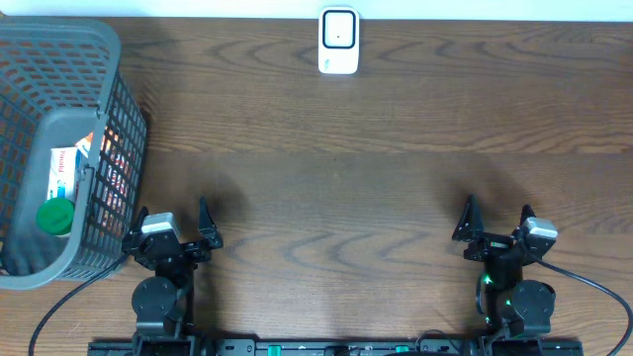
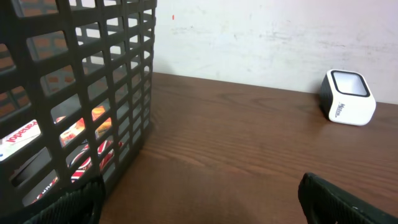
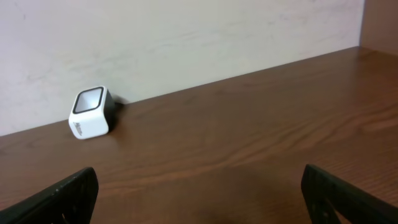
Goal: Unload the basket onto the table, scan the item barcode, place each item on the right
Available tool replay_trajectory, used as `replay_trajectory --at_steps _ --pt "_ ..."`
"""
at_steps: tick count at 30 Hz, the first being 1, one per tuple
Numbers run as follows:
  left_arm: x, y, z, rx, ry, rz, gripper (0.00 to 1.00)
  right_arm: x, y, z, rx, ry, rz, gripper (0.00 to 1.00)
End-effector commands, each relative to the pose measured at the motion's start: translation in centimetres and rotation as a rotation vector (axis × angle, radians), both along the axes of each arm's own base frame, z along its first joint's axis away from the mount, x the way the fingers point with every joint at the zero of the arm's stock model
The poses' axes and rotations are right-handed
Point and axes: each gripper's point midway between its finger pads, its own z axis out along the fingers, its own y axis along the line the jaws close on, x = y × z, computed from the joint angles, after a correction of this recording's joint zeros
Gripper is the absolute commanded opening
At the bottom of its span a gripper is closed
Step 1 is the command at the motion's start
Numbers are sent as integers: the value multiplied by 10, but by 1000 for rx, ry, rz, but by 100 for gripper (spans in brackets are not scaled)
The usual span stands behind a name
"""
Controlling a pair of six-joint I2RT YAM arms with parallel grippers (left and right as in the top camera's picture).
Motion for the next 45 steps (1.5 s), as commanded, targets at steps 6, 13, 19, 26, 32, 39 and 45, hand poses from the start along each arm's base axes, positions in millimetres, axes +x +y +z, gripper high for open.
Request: replay_trajectory --at_steps 6,13,19,26,32,39,45 --pt "0 3 -18 -10 36 19 99 0 -3 0 -13 0 -9 99" --pt "0 3 -18 -10 36 19 99 0 -3 0 -13 0 -9 99" --pt "0 3 -18 -9 37 19 99 0 -3 0 -13 0 -9 99" --pt "0 4 -15 -2 25 23 99 0 -3 0 -13 0 -9 99" --pt "2 0 -4 -27 -21 2 99 0 -3 0 -13 0 -9 99" --pt "-6 -81 34 -70 -54 -474 99 0 -3 0 -13 0 -9 99" --pt "3 -81 116 -40 -75 -479 99 0 -3 0 -13 0 -9 99"
